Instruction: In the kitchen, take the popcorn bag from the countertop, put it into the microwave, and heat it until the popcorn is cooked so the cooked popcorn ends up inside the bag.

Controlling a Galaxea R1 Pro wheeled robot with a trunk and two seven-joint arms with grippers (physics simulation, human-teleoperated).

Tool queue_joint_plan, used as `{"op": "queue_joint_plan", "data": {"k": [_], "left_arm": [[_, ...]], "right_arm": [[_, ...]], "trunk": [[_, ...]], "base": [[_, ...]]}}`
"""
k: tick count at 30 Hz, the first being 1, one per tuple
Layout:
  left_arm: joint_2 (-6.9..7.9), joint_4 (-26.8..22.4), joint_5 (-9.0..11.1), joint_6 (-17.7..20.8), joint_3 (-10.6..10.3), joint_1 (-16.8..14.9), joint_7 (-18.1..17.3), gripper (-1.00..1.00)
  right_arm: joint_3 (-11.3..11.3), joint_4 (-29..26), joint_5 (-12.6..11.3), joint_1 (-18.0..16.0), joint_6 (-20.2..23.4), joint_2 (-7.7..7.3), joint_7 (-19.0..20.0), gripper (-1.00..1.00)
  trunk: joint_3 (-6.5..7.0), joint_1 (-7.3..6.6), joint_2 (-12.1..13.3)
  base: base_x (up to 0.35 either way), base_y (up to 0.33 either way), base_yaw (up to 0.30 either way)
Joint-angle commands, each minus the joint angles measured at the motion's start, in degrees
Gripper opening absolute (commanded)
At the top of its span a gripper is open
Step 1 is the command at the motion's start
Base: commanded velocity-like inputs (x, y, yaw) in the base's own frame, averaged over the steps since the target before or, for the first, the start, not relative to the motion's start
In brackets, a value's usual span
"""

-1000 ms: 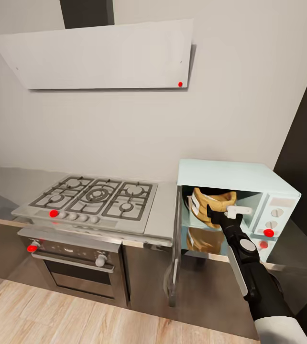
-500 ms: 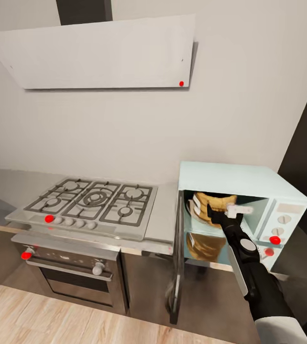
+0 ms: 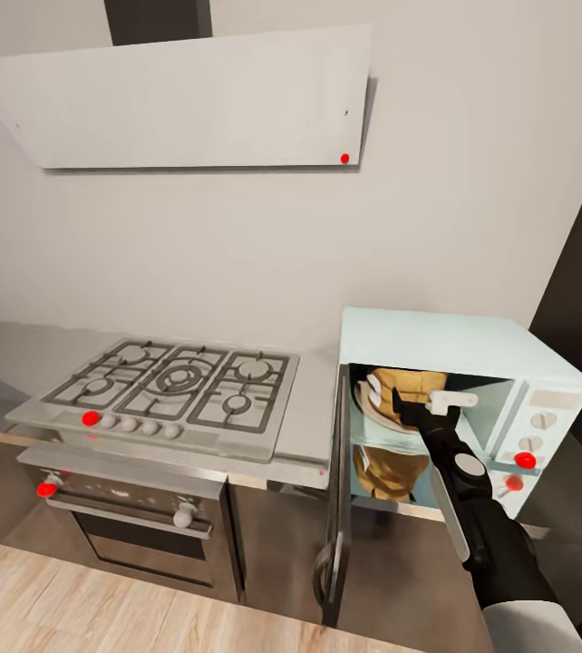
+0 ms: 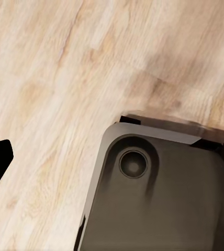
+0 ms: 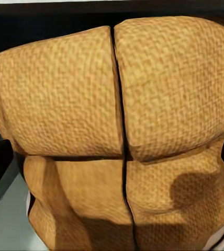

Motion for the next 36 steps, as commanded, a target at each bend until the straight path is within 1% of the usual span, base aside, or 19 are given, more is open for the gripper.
{"op": "queue_joint_plan", "data": {"k": [1,5,13,17,27,36], "left_arm": [[-0.03,-0.1,-0.1,0.0,0.0,0.0,0.2,1.00],[0.03,-0.1,-0.1,0.0,0.0,0.0,0.2,1.00],[-0.03,-0.1,-0.1,0.0,0.1,0.0,0.2,1.00],[-0.01,-0.1,-0.1,-0.1,0.1,0.0,0.2,1.00],[-0.03,-0.1,-0.1,-0.1,0.1,0.0,0.2,1.00],[-0.05,-0.1,-0.1,-0.1,0.1,0.0,0.2,1.00]], "right_arm": [[0.1,-0.1,-0.2,0.0,0.4,-0.02,-0.2,1.00],[0.1,-0.1,-0.2,0.0,0.4,-0.02,-0.2,1.00],[0.1,-0.3,-0.2,0.0,0.5,-0.02,-0.2,1.00],[0.1,-0.3,-0.2,0.0,0.5,-0.02,-0.2,1.00],[0.1,-0.4,-0.2,0.0,0.5,-0.02,-0.2,1.00],[0.1,-0.4,-0.2,0.0,0.4,-0.02,-0.2,1.00]], "trunk": [[-0.06,0.01,0.0],[-0.06,0.01,0.0],[-0.06,0.01,0.0],[-0.06,0.01,0.0],[-0.06,0.01,0.0],[-0.06,0.01,0.0]], "base": [[0.052,0.000,0.000],[0.131,0.000,0.000],[-0.002,0.000,0.000],[-0.202,0.000,0.000],[-0.078,0.000,0.000],[-0.309,0.000,0.000]]}}
